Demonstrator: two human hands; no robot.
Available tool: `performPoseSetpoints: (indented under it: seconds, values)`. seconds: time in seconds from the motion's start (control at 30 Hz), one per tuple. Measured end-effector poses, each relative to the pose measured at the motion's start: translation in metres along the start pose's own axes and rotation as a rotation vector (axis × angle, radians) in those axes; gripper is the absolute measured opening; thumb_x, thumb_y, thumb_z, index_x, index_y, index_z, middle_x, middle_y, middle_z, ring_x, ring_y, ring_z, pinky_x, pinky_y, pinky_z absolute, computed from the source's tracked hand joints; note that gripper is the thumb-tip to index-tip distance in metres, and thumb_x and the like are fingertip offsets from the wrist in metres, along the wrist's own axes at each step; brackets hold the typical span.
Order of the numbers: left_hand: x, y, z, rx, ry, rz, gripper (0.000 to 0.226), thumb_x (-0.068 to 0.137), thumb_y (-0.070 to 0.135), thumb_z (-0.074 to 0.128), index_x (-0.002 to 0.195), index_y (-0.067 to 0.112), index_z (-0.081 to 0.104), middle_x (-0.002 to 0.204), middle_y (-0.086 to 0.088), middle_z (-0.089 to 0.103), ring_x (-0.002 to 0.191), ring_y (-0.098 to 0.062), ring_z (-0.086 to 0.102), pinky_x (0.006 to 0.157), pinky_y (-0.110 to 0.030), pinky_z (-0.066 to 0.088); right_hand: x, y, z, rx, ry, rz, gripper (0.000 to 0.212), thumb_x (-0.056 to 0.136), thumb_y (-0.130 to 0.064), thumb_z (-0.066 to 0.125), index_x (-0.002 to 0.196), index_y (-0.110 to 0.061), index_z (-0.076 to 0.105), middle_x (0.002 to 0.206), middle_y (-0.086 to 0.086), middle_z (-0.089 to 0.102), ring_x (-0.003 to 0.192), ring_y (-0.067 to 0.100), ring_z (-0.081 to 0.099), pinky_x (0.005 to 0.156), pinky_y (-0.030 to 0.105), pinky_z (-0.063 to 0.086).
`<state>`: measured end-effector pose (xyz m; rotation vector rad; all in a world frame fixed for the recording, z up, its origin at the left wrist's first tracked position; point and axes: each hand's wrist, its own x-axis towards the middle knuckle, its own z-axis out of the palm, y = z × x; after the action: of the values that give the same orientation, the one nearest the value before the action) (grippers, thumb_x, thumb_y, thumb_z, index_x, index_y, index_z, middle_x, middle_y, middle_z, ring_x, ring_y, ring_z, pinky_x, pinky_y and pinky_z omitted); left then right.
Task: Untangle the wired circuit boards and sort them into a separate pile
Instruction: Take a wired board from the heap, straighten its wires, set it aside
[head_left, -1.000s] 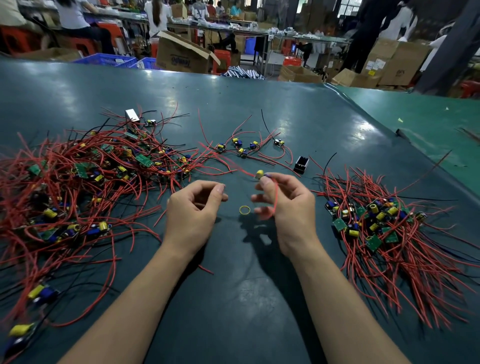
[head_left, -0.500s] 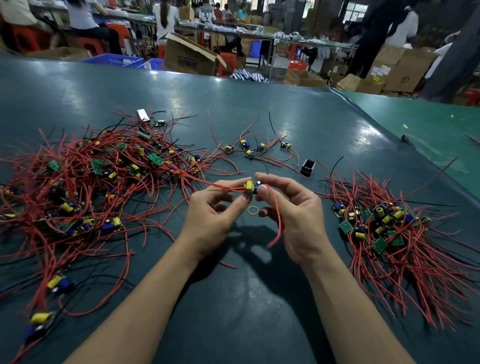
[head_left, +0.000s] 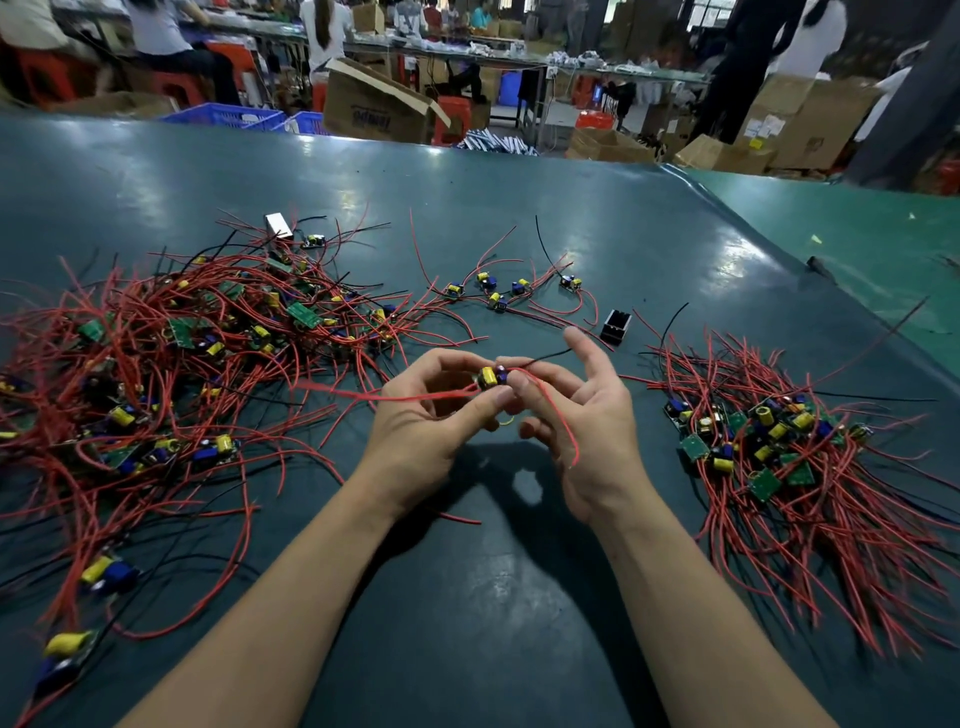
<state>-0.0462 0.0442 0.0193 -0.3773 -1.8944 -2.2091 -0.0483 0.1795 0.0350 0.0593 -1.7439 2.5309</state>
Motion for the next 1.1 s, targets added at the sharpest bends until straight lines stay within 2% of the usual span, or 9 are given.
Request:
performPoseSetpoints:
  seconds: [0.07, 0.23, 0.3, 0.4, 0.5, 0.6, 0.67, 0.8, 1.1]
  values:
    - [0.001, -0.001, 0.0, 0.042, 0.027, 0.009, 0.02, 0.078, -0.005, 0.073, 0.095, -0.004, 0.063, 0.074, 0.001, 0.07, 0.06, -0.008, 0.064, 0.058, -0.017, 0.049, -0.001, 0.0, 0.002, 0.012, 0.03, 0.005, 0.08, 0.072, -0.018, 0.077, 0.141, -0.017, 0.037, 0.093, 0.006, 0.075, 0.06, 0.009, 0.061, 0.05, 0.019, 0.045]
    - [0.001, -0.002, 0.001, 0.065, 0.023, -0.014, 0.016, 0.077, -0.006, 0.074, 0.086, 0.003, 0.065, 0.069, 0.007, 0.07, 0.061, -0.006, 0.064, 0.06, -0.015, 0.049, 0.006, -0.002, -0.006, 0.038, 0.185, -0.085, 0.03, 0.092, -0.003, 0.063, 0.118, -0.015, 0.053, 0.078, 0.009, 0.075, 0.048, 0.011, 0.053, 0.043, 0.019, 0.042]
    - [0.001, -0.001, 0.002, 0.077, 0.009, -0.017, 0.016, 0.078, -0.006, 0.074, 0.086, 0.005, 0.066, 0.07, 0.007, 0.07, 0.062, -0.005, 0.064, 0.061, -0.015, 0.049, 0.007, -0.001, -0.009, 0.012, 0.216, -0.131, 0.038, 0.093, -0.001, 0.061, 0.125, -0.017, 0.046, 0.077, 0.008, 0.075, 0.049, 0.011, 0.055, 0.043, 0.02, 0.043]
    - [0.001, -0.001, 0.0, 0.029, 0.031, -0.011, 0.016, 0.079, -0.008, 0.071, 0.087, 0.004, 0.064, 0.075, 0.0, 0.072, 0.062, -0.009, 0.066, 0.061, -0.017, 0.05, 0.008, 0.002, -0.011, -0.014, 0.302, -0.157, 0.076, 0.089, -0.001, 0.067, 0.148, -0.023, 0.024, 0.078, 0.003, 0.071, 0.051, 0.013, 0.059, 0.044, 0.023, 0.045]
    - [0.003, -0.001, -0.003, -0.04, 0.071, -0.024, 0.017, 0.082, -0.007, 0.068, 0.09, 0.007, 0.061, 0.082, -0.004, 0.076, 0.064, -0.014, 0.069, 0.063, -0.02, 0.053, 0.011, 0.0, -0.016, 0.084, 0.384, 0.006, 0.089, 0.087, -0.006, 0.072, 0.154, -0.018, 0.014, 0.076, 0.002, 0.07, 0.048, 0.013, 0.059, 0.044, 0.021, 0.047]
    - [0.005, -0.002, -0.005, -0.112, 0.086, -0.071, 0.017, 0.078, 0.001, 0.07, 0.09, 0.009, 0.061, 0.086, -0.007, 0.076, 0.066, -0.016, 0.068, 0.067, -0.024, 0.054, 0.006, -0.002, -0.011, 0.072, 0.148, 0.31, 0.035, 0.086, -0.021, 0.072, 0.115, -0.004, 0.061, 0.073, 0.005, 0.071, 0.048, 0.01, 0.057, 0.043, 0.018, 0.045]
    - [0.004, -0.003, -0.005, -0.167, 0.047, -0.14, 0.021, 0.07, 0.008, 0.072, 0.088, 0.009, 0.061, 0.079, -0.003, 0.073, 0.066, -0.016, 0.066, 0.069, -0.026, 0.055, 0.0, 0.002, -0.005, 0.023, -0.029, 0.355, 0.016, 0.086, -0.02, 0.07, 0.096, -0.008, 0.07, 0.068, 0.002, 0.066, 0.048, 0.008, 0.055, 0.043, 0.016, 0.043]
    - [0.004, -0.003, -0.005, -0.23, -0.029, -0.218, 0.024, 0.064, 0.006, 0.07, 0.084, 0.006, 0.058, 0.069, 0.001, 0.068, 0.06, -0.011, 0.062, 0.062, -0.022, 0.052, -0.001, 0.003, 0.0, -0.031, -0.034, 0.251, 0.009, 0.088, -0.018, 0.068, 0.09, -0.013, 0.076, 0.06, -0.003, 0.06, 0.047, 0.006, 0.047, 0.041, 0.015, 0.036]
    - [0.004, 0.001, -0.003, -0.229, -0.087, -0.249, 0.034, 0.06, -0.011, 0.074, 0.077, 0.007, 0.05, 0.074, -0.008, 0.071, 0.07, -0.014, 0.069, 0.065, -0.025, 0.047, 0.006, 0.005, -0.002, -0.026, 0.271, 0.034, 0.018, 0.084, -0.016, 0.076, 0.067, -0.011, 0.071, 0.053, -0.002, 0.055, 0.04, 0.01, 0.037, 0.038, 0.017, 0.03]
